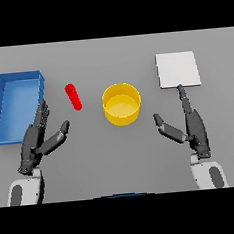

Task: Pick up the red beaker and tilt it to pour out 1 green nut into yellow bowl. Pick up the yellow bowl and place it on the metallic measuring scale.

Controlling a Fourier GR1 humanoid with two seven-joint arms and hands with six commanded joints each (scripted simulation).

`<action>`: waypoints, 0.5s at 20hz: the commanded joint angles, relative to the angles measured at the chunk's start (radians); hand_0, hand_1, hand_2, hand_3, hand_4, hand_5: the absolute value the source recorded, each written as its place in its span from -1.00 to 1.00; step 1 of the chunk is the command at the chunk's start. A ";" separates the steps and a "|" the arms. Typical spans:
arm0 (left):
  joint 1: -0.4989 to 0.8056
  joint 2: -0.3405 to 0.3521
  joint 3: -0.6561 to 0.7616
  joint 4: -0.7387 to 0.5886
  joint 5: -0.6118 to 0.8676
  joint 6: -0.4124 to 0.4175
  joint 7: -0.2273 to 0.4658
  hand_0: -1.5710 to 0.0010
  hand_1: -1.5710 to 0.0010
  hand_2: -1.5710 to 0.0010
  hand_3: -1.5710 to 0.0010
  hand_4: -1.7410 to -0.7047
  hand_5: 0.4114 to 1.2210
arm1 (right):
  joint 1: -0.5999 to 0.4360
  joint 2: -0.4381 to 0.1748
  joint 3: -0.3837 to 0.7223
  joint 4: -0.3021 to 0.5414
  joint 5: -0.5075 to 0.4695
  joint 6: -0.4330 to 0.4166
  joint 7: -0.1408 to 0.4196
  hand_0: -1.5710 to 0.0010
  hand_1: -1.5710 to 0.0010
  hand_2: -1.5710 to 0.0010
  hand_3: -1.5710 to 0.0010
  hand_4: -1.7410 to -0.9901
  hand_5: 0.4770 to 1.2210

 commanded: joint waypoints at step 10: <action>-0.155 -0.018 -0.012 0.219 -0.085 0.027 -0.020 1.00 1.00 1.00 1.00 0.00 -0.47 | 0.002 0.004 -0.008 0.007 -0.048 0.033 -0.022 1.00 1.00 1.00 1.00 0.29 -0.59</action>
